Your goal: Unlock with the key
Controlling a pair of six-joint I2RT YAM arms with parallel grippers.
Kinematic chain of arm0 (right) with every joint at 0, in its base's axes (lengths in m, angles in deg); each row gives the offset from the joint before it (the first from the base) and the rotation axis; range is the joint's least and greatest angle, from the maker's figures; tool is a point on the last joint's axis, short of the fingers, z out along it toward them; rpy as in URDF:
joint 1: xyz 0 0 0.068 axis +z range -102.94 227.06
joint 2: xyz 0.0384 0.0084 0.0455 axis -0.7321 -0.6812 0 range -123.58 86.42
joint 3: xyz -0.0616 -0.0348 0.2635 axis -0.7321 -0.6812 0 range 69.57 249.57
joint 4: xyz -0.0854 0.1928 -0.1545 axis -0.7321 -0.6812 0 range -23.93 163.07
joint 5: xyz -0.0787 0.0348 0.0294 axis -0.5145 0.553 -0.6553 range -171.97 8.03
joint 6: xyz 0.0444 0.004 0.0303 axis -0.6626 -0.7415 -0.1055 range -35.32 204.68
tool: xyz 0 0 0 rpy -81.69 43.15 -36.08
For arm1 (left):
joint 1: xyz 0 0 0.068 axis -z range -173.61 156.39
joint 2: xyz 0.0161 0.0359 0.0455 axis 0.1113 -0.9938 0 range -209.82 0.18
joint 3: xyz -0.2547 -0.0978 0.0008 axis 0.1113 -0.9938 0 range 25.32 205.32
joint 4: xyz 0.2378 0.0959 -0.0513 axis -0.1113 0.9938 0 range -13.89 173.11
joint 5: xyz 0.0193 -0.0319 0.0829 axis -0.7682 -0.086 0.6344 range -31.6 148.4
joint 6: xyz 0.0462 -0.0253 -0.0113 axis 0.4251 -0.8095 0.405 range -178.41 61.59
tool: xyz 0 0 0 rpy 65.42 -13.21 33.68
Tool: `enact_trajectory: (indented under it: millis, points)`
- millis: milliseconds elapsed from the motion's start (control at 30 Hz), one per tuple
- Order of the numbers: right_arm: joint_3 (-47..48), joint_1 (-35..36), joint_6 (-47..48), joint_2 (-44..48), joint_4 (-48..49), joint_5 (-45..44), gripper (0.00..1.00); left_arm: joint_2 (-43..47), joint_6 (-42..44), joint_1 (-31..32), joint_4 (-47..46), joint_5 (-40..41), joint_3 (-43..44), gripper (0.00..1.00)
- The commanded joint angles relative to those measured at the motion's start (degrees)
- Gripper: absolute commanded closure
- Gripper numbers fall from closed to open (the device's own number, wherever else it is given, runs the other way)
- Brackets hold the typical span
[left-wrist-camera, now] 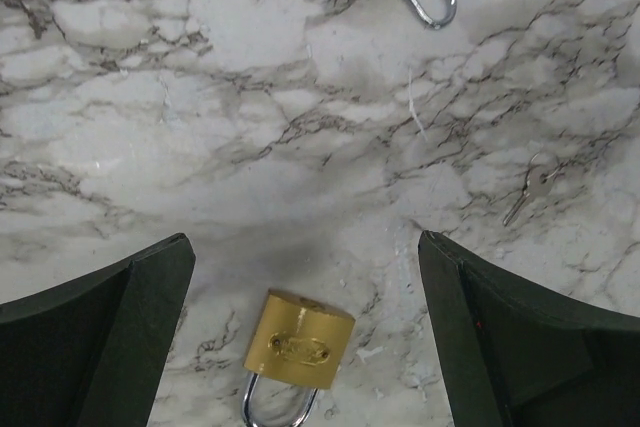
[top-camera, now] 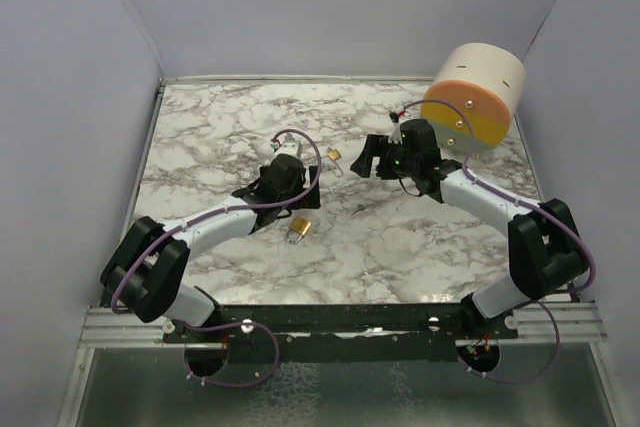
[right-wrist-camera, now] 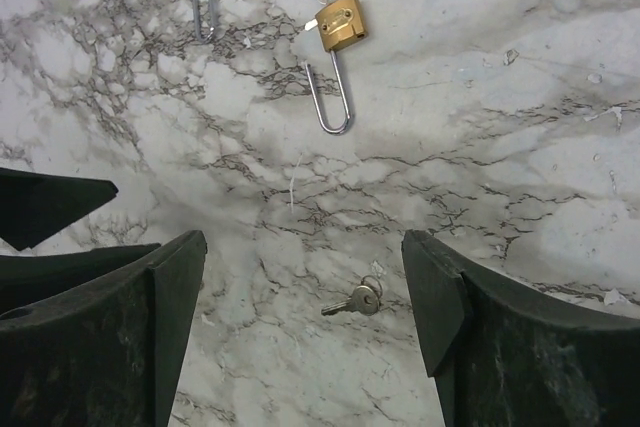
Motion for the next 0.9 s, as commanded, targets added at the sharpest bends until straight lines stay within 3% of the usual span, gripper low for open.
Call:
enact_trajectory:
  millis: [0,500,867]
  points:
    - [2.02,0.06,0.49,-1.03,-0.34,2.50,0.20,2.55,-2.32,0.20,5.36,-3.88,-2.24,0.02]
    - [-0.79,0.06,1.92,-0.72,-3.11,2.74,0.20,0.93,-1.40,5.39,8.63,-3.99,-2.76,0.03]
    - [-1.33,0.05,4.21,-5.54,-8.41,8.24,0.30,-6.20,3.81,6.13,8.49,-1.54,7.19,0.04]
